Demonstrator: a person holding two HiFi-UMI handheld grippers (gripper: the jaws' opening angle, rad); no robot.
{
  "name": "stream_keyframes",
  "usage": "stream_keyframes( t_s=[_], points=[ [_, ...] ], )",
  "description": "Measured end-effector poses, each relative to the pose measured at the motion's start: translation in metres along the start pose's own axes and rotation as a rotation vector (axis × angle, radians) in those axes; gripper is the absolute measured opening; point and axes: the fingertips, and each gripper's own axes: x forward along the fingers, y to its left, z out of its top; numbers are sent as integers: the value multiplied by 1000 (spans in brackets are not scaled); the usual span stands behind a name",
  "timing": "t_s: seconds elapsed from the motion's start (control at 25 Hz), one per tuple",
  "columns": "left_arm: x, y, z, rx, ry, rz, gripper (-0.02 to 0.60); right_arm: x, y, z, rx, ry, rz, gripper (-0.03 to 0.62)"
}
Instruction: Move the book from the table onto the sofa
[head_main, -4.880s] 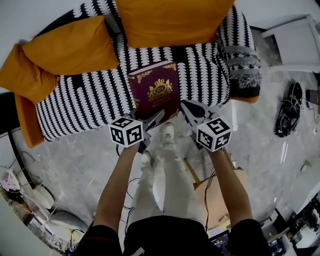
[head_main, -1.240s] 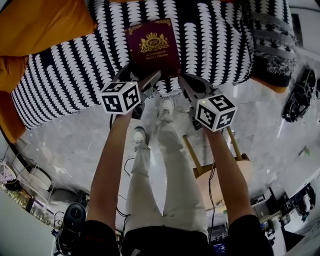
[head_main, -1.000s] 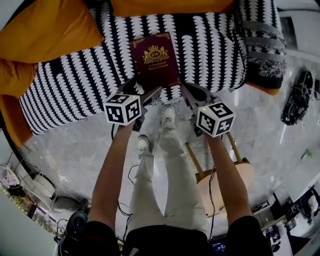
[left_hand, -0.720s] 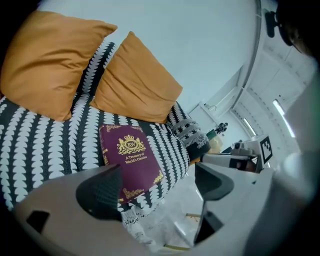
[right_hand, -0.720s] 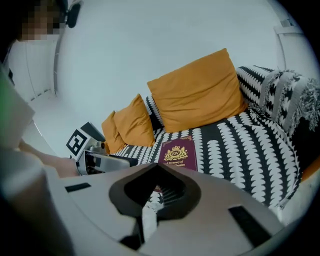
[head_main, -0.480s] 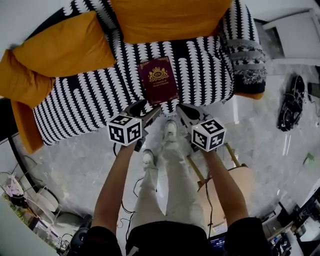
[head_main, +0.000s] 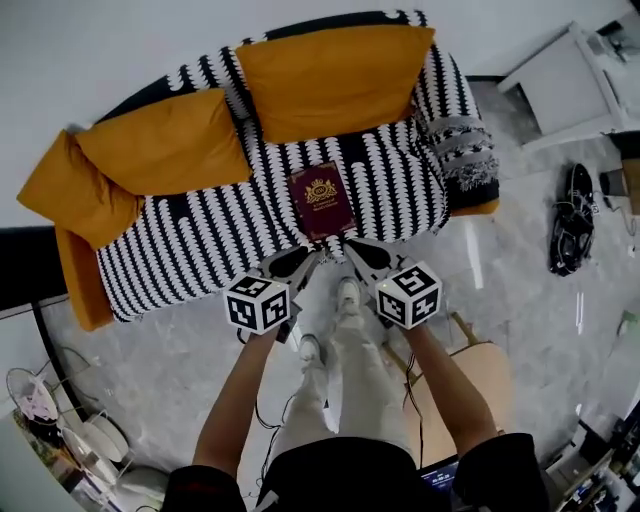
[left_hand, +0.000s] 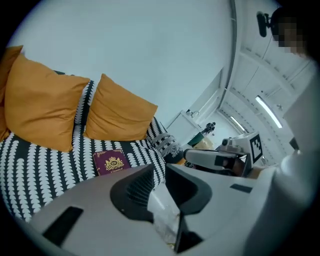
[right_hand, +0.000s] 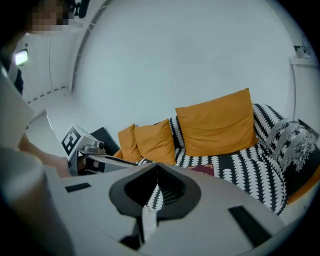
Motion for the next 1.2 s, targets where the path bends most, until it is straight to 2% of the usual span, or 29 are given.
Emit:
stream_keyframes(
  t_s=[0.2, 0.36, 0.8, 1.04, 1.2],
  points=[
    [-38, -27, 14, 63, -60, 24, 37, -27, 34, 16, -55, -20, -20, 17],
    [-69, -53, 26, 98, -107, 2, 21, -47, 63, 31, -121, -47, -37, 17],
    [-143, -127, 49, 186, -221, -63, 17, -106, 135, 72, -246, -139, -64, 17],
    [-176, -163, 64, 266, -273, -101, 17, -139, 165, 87, -288, -196, -101, 17],
    [-196, -185, 68, 254, -306, -148, 17, -156, 186, 93, -317, -226, -123, 17]
  ],
)
